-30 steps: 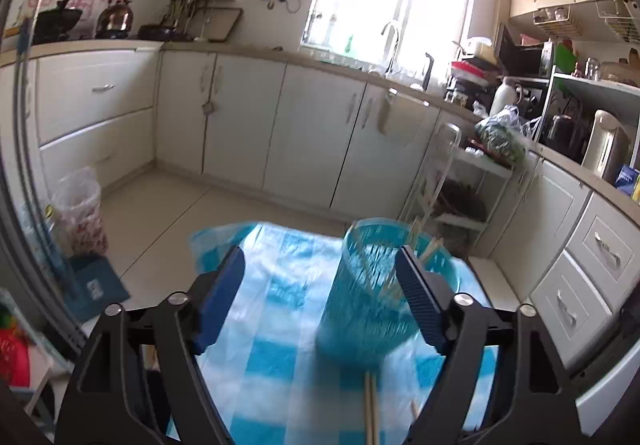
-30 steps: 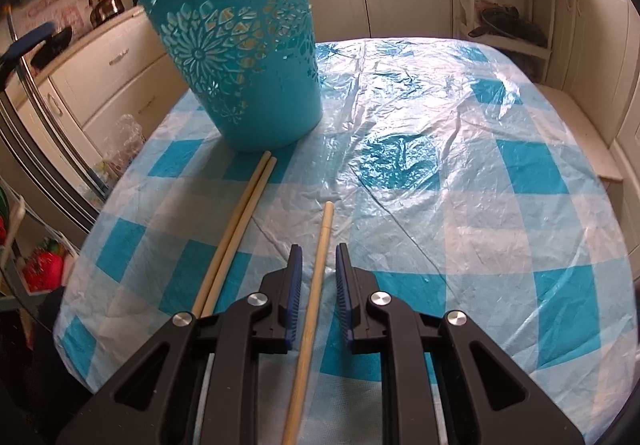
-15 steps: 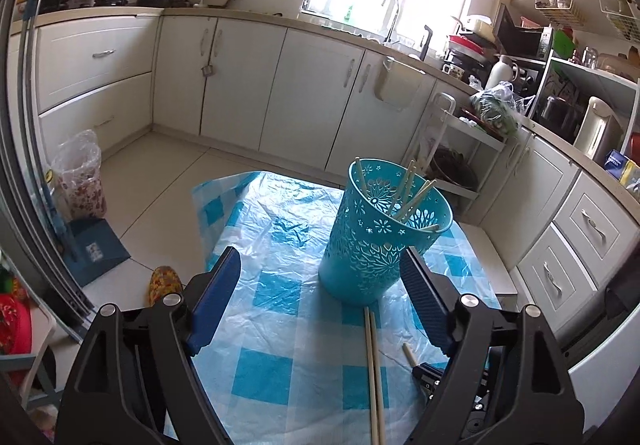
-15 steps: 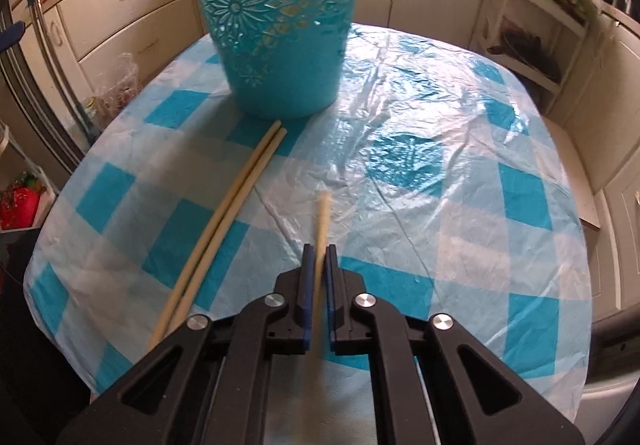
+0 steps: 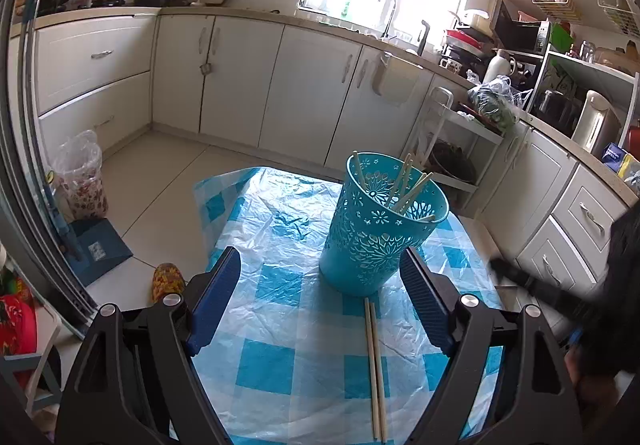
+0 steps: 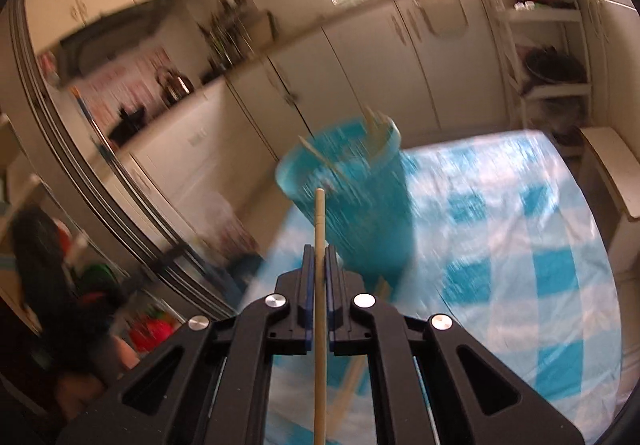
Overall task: Organize utensils
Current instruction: 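Carry the chopstick over the teal basket and open the right gripper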
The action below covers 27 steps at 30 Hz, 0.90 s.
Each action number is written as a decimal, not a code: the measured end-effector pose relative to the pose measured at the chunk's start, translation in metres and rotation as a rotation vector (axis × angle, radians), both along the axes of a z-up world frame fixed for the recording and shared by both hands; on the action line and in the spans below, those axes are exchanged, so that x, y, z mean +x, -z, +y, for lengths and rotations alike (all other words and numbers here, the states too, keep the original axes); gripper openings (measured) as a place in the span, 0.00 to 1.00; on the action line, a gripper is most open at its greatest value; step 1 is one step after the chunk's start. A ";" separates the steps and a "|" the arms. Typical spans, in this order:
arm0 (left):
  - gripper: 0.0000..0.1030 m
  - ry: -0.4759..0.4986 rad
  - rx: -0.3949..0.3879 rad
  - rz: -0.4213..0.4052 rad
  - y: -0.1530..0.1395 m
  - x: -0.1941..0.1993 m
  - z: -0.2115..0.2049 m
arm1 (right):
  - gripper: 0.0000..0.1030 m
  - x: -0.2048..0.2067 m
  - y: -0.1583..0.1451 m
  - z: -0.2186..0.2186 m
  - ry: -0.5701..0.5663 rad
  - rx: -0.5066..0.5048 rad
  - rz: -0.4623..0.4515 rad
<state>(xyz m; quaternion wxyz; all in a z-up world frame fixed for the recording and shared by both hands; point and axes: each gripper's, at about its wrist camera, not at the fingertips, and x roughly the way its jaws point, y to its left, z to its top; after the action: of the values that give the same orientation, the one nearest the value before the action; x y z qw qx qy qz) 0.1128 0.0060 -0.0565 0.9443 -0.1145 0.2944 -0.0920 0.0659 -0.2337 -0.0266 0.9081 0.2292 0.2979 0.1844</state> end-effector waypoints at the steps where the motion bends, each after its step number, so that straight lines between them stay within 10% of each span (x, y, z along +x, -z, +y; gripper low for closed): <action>1: 0.76 0.000 0.000 0.001 0.000 0.000 0.000 | 0.06 0.003 -0.009 0.001 0.004 0.017 -0.030; 15: 0.78 -0.013 -0.021 0.039 0.013 0.002 0.011 | 0.06 0.048 -0.111 0.009 0.252 0.117 -0.442; 27: 0.78 -0.027 -0.062 0.071 0.028 0.011 0.022 | 0.06 0.108 -0.070 0.024 0.379 0.035 -0.397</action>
<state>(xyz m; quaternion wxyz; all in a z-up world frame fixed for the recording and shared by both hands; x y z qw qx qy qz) 0.1241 0.0282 -0.0842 0.9305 -0.1506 0.3231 -0.0843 0.1738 -0.2097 0.0431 0.9629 0.2560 0.0627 0.0576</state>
